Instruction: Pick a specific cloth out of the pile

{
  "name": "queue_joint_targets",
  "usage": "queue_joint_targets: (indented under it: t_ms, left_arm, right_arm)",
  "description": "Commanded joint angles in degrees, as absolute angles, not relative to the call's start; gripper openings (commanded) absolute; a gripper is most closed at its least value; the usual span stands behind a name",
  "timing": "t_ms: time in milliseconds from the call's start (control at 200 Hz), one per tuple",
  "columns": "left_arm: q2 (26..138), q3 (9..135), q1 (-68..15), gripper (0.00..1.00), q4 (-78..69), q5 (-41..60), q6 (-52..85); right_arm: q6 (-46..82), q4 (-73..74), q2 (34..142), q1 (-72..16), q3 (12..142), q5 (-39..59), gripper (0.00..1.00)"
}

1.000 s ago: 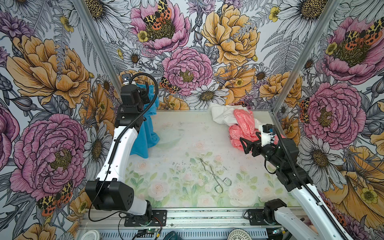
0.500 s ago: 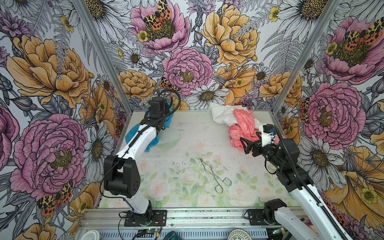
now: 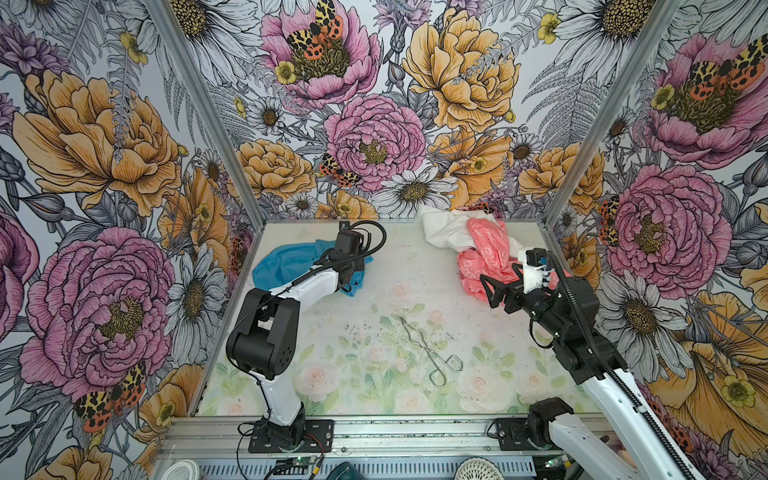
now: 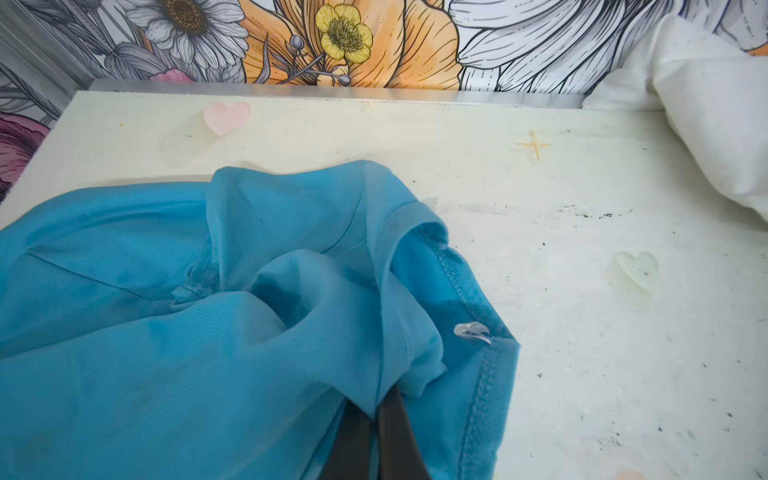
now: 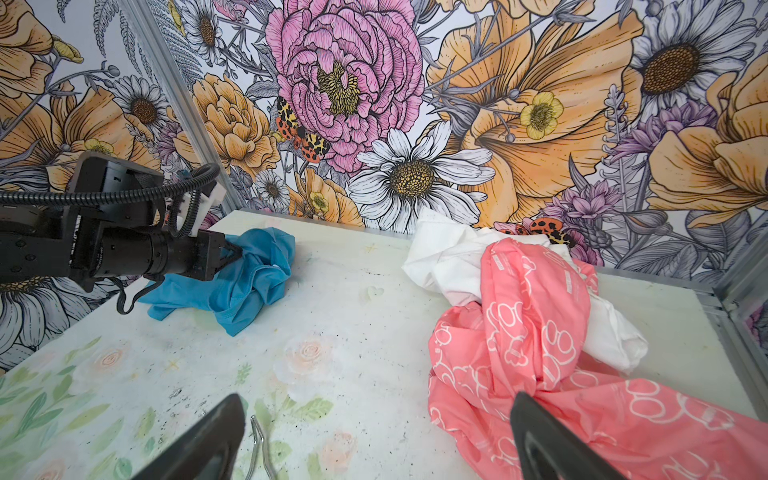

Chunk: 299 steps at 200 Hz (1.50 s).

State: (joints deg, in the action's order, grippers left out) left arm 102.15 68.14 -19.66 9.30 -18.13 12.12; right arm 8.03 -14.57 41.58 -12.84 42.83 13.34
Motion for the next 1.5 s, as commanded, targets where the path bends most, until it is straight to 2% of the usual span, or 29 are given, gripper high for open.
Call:
queue_joint_targets:
  t_ms: [0,295,515,636,736,806,1041,1166,1256,1491]
  left_arm:
    - [103.1,65.4,-20.0,0.00,7.6,-14.9,15.7]
    - [103.8,59.9,-20.0,0.00,7.5,-8.6,21.0]
    - [108.4,59.1,-20.1,0.01,7.5,-5.1,23.5]
    - [106.4,58.7,-20.0,0.07,7.3,-4.7,24.0]
    - [101.4,58.4,-20.0,0.17,7.2,-3.5,24.1]
    - [97.8,58.3,-20.1,0.31,7.2,-3.3,24.2]
    - [85.4,57.6,-20.2,0.63,7.1,-4.3,22.6]
    - [80.4,57.0,-20.0,0.88,4.9,-6.2,21.0]
    - [79.8,57.6,-19.2,0.97,3.2,-5.8,19.7]
    - [85.8,61.5,-15.9,0.99,2.1,-1.4,21.6]
  right_arm:
    - [7.8,-14.5,40.6,-13.2,42.4,13.6,0.99]
    - [7.9,-14.4,40.6,-13.3,42.0,13.7,0.99]
    - [7.8,-14.5,39.9,-13.3,41.7,13.7,0.99]
    - [7.7,-14.8,39.5,-13.2,41.7,13.6,0.99]
    - [7.6,-14.9,39.4,-13.3,41.7,13.5,0.99]
    - [7.6,-14.9,39.4,-13.3,41.7,13.4,0.99]
    - [7.6,-14.9,39.4,-13.3,41.8,13.4,0.99]
    - [7.6,-14.9,39.7,-13.3,41.9,13.5,0.99]
    - [7.8,-14.9,40.1,-13.2,42.1,13.9,0.99]
    - [8.1,-14.9,40.3,-13.3,42.6,14.3,1.00]
